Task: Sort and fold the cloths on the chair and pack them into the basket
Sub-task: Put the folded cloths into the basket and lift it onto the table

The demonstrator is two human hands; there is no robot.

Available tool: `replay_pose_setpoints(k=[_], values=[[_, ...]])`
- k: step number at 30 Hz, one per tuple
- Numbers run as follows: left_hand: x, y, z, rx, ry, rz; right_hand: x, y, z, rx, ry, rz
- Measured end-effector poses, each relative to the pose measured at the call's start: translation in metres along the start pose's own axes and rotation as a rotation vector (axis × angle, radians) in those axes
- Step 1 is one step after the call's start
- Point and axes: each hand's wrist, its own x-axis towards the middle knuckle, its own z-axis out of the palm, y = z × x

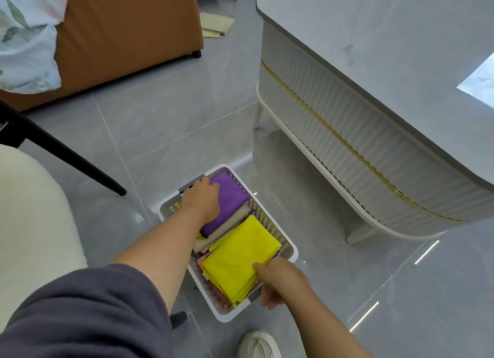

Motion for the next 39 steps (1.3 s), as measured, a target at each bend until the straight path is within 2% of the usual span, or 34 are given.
replay_pose_setpoints(k=[2,4,6,9,12,16,18,21,30,35,39], values=[[0.004,-0.005,-0.005,-0.043,0.04,-0.108,-0.008,0.0,0.001,-0.094,-0.004,0.062],[0.009,-0.013,-0.009,-0.151,-0.04,-0.182,-0.013,0.003,0.002,-0.101,-0.009,0.116],[0.014,-0.021,-0.011,-0.226,-0.109,-0.213,-0.012,0.006,0.004,0.097,-0.083,0.15],[0.021,-0.031,-0.011,-0.328,-0.193,-0.221,-0.006,0.009,0.014,0.596,-0.138,0.175],[0.031,-0.039,-0.015,-0.393,-0.225,-0.235,0.012,0.001,0.022,0.875,0.02,0.169],[0.049,-0.048,-0.025,-0.376,-0.277,-0.284,0.048,-0.012,0.014,0.887,0.223,0.038],[0.057,-0.054,-0.032,-0.408,-0.299,-0.299,0.063,-0.015,0.005,0.905,0.282,0.046],[0.061,-0.067,-0.051,-0.403,-0.231,-0.349,0.069,-0.029,-0.013,0.906,0.347,0.021],[0.01,-0.099,-0.186,-0.585,-0.043,-0.403,-0.088,-0.102,-0.099,0.823,0.473,-0.066],[-0.044,-0.107,-0.326,-0.669,-0.014,-0.46,-0.229,-0.145,-0.179,0.703,0.536,-0.139],[-0.099,-0.104,-0.454,-0.837,0.038,-0.463,-0.356,-0.178,-0.257,0.644,0.568,-0.228]])
